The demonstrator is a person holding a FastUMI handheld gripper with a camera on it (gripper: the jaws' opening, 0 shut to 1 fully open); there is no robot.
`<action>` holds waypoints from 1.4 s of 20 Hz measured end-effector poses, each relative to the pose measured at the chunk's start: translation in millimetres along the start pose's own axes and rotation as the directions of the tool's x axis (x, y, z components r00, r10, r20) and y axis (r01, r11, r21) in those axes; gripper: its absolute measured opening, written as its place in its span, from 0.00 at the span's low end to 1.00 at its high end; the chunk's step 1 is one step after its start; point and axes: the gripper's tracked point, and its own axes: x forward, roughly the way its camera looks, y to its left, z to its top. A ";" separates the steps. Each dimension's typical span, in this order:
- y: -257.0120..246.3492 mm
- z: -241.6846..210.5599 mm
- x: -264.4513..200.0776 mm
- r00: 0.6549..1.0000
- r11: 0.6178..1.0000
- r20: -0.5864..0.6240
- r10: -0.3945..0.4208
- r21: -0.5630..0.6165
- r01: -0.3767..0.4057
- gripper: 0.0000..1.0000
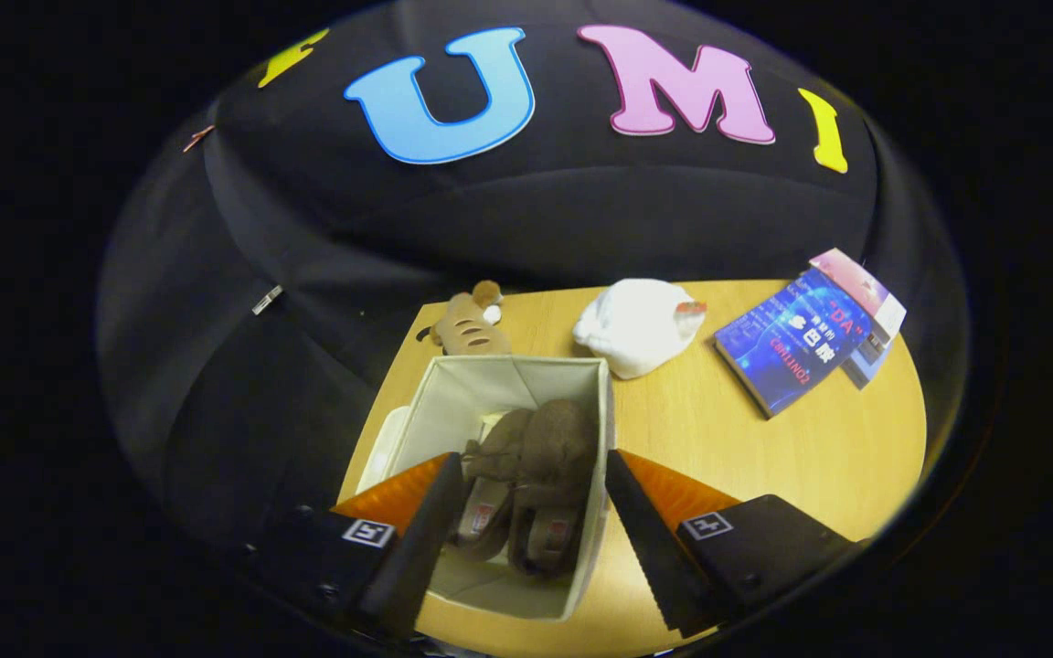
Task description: Open the storage box then place both shoes into the box .Put the left shoe in first, then the right shoe, with the right side of both shoes facing outward in a uniform manner.
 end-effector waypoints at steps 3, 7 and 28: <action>-25.6 16.0 -28.5 0.996 0.999 0.084 -0.017 -0.049 0.021 0.99; -70.4 39.7 -70.3 0.975 0.991 0.219 -0.038 -0.114 0.065 0.99; -381.4 36.5 -252.7 0.843 0.978 0.516 -0.152 -0.044 0.204 0.99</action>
